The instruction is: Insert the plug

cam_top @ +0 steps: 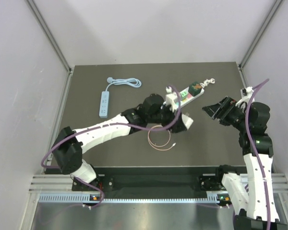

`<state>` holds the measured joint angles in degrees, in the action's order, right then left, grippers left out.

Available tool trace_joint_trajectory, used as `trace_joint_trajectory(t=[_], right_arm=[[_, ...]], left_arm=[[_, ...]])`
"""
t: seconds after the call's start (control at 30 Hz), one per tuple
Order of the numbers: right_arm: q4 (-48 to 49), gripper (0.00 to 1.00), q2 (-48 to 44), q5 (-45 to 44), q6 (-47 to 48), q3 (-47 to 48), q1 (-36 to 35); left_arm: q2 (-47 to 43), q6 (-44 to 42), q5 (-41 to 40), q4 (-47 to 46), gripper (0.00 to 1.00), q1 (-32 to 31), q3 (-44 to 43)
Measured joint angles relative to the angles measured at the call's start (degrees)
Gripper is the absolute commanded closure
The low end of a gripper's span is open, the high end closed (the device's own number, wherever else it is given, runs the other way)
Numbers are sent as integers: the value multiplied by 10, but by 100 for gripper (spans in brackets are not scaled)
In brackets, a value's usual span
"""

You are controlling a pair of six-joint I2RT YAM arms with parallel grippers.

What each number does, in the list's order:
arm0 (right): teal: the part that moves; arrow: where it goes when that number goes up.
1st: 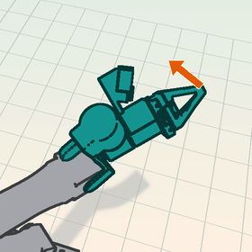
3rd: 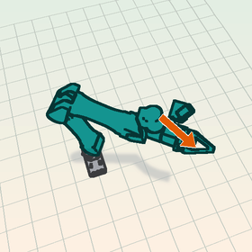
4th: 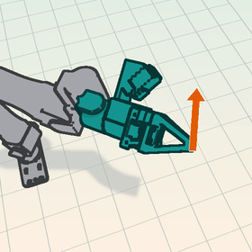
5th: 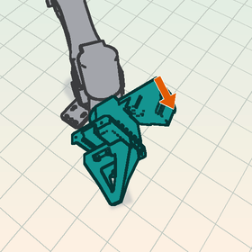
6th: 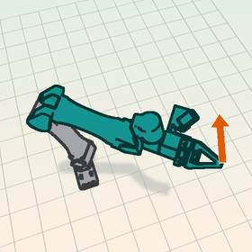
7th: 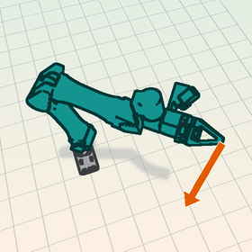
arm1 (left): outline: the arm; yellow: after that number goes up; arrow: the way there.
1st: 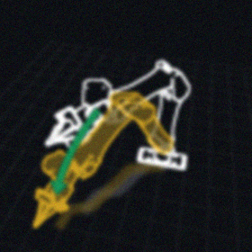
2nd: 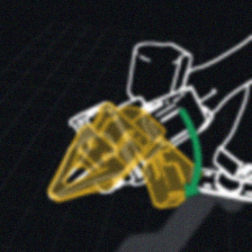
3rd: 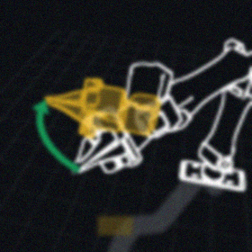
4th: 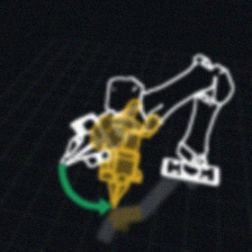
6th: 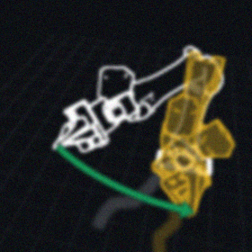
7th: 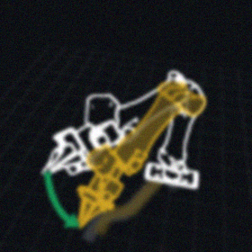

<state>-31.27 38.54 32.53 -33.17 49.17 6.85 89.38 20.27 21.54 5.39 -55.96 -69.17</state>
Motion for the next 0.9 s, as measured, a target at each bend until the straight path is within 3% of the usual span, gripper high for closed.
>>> trace_joint_trajectory(t=[0.17,0.33,0.47,0.73,0.9], right_arm=[[49,24,-19,-17,0,-25,-14],[228,25,-68,-89,5,-113,-91],[379,24,-56,-154,49,-155,-178],[502,26,54,-258,197,-138,-352],[529,40,81,-329,271,-116,-402]], left_arm=[[2,236,9,-83,100,84,2],[4,506,-4,-271,100,116,60],[28,659,-23,-367,100,107,61],[32,789,-97,-414,100,103,54],[14,817,-134,-414,100,104,62]])
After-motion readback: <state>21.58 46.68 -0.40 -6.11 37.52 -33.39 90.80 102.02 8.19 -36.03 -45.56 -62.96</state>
